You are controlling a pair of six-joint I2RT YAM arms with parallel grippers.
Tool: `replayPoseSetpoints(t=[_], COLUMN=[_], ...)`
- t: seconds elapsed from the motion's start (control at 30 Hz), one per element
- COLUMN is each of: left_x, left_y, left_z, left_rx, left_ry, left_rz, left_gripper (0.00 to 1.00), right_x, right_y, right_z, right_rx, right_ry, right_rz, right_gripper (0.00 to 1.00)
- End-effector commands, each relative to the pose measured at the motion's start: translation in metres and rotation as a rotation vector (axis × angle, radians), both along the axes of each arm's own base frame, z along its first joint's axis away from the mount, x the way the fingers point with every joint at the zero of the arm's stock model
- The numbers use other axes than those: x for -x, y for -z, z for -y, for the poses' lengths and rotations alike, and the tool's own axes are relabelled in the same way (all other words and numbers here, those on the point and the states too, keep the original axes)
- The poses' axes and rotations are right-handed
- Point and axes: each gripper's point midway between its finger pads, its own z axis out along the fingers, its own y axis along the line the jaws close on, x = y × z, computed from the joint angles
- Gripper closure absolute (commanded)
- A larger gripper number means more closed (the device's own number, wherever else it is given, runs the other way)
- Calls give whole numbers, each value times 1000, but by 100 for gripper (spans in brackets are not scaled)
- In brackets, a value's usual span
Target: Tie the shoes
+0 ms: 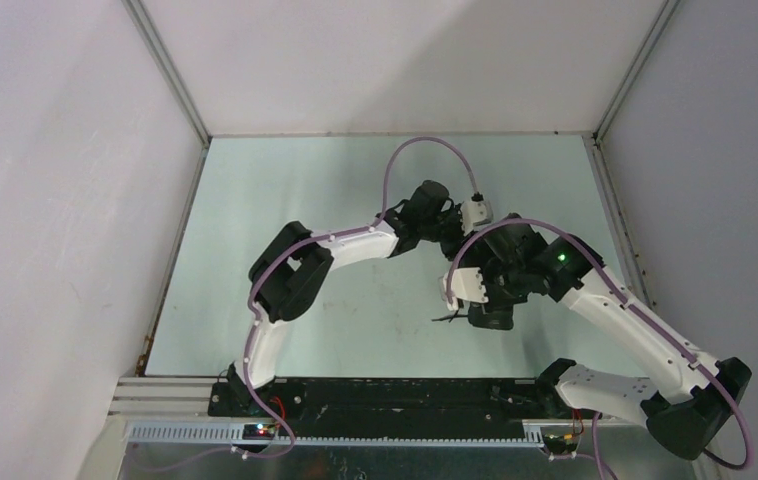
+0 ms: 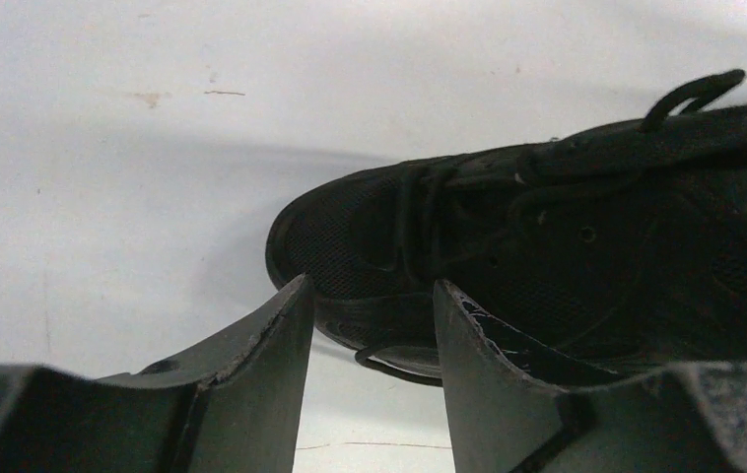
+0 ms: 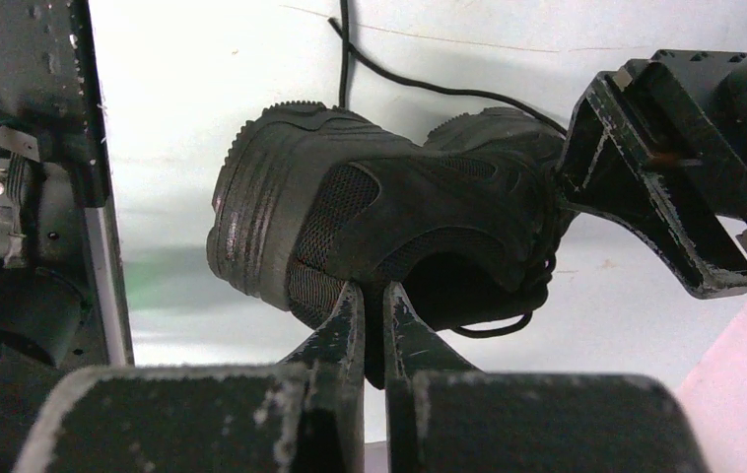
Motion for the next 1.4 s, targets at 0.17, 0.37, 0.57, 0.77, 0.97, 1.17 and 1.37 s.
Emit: replayPoseSetpoints(t=[0.17, 0.37, 0.57, 0.77, 0.97, 1.17, 1.37], left_x=[18, -11, 14, 17, 9, 19, 21], left_y=[4, -30, -5, 13, 22, 24, -56], left_z=[-18, -51, -50, -24, -6, -35, -103], left_rx=[-85, 113, 69, 9, -3, -52, 17], left_ry=[58, -139, -10, 21, -9, -22, -188], left_rz=[1, -174, -108, -57, -117, -106, -254], left_gripper=[44, 31, 31, 31, 51, 90, 100], right_x=[-11, -11, -10, -9, -7, -12, -36], right_y=[-14, -16, -15, -15, -15, -17, -28], right_z=[0, 1, 0, 1, 3, -1, -37], right_rx=[-31, -35, -32, -26, -24, -45, -159], right_ry=[-6, -8, -17, -15, -8, 10, 85], right_rz=[96, 106, 101, 106, 98, 114, 182], right_gripper=[100, 100, 100, 100, 100, 100, 100])
